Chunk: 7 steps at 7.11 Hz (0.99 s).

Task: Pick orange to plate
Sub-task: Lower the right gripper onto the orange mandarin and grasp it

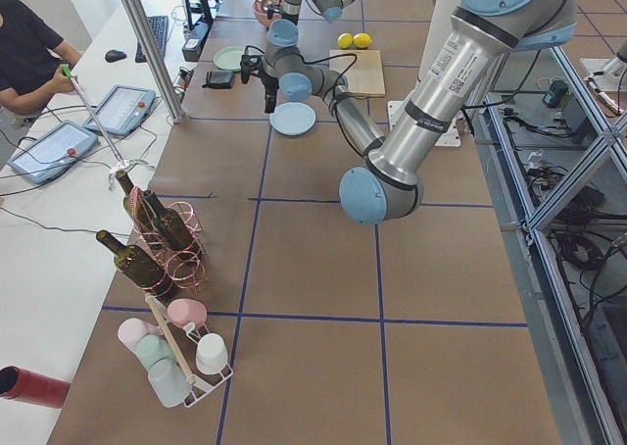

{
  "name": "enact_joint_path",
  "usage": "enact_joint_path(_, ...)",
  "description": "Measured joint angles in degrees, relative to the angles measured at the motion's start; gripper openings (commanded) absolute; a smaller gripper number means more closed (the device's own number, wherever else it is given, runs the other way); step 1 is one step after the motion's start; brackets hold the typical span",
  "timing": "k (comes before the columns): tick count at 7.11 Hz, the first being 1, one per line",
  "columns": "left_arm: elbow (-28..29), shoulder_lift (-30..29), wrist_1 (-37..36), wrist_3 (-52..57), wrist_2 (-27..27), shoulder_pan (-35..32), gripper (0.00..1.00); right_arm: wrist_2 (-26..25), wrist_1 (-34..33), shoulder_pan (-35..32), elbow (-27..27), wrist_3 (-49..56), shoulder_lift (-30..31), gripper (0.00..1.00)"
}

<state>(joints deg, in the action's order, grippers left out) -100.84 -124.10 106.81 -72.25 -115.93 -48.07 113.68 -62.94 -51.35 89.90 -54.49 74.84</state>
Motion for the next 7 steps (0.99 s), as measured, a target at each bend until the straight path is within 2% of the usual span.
enact_joint_path(6, -1.5, 1.6, 0.1, 0.0, 0.1, -0.4, 1.0, 0.1, 0.0, 2.0, -0.6, -0.3, 1.4, 0.99)
enact_joint_path(7, -1.7, 1.8, 0.1, 0.0, 0.1, -0.4, 1.0, 0.1, 0.0, 2.6, -0.6, -1.0, 1.4, 0.75)
